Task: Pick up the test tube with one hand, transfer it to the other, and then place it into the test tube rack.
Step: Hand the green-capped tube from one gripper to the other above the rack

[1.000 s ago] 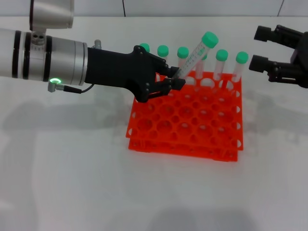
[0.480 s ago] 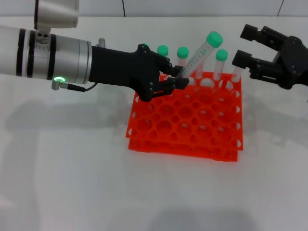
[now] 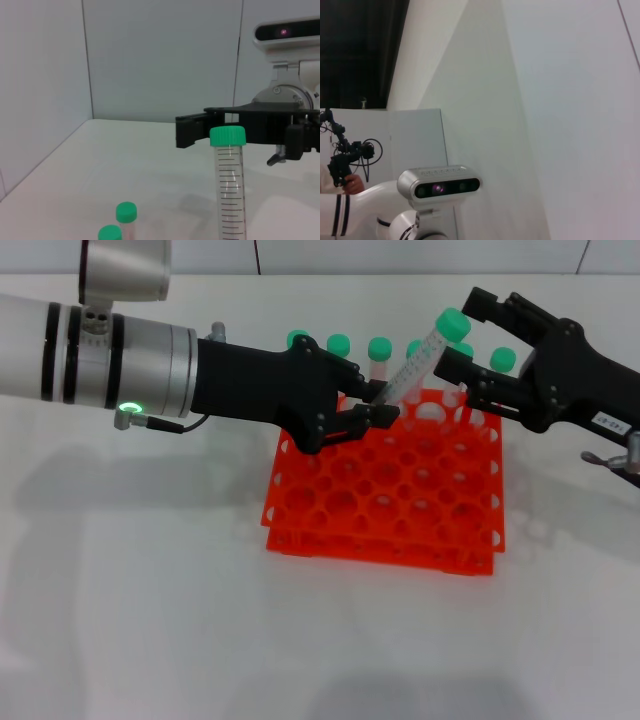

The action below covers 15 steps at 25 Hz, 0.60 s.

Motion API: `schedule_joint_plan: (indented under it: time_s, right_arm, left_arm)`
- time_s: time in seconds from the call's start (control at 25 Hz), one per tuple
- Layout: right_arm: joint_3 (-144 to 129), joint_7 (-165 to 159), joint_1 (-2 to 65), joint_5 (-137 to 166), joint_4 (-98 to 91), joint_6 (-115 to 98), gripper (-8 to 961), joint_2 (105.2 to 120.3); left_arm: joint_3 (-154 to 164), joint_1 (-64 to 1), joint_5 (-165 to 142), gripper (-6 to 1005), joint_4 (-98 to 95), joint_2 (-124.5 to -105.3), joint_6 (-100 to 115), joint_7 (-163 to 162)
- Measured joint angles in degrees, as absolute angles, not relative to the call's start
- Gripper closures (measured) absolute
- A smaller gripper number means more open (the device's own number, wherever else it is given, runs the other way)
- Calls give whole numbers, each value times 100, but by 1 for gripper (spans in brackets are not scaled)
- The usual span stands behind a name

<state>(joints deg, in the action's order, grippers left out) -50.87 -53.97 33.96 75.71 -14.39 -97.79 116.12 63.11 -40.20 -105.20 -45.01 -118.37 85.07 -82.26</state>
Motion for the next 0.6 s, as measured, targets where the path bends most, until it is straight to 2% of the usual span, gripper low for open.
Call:
schedule_joint_plan:
  time_s: [0.6]
  right_arm:
    - [-5118, -5200, 3601, 7470, -1070, -9785, 210, 11619]
  left_arm:
    - [6344, -4053, -10522, 767, -4429, -11856, 8432, -8251]
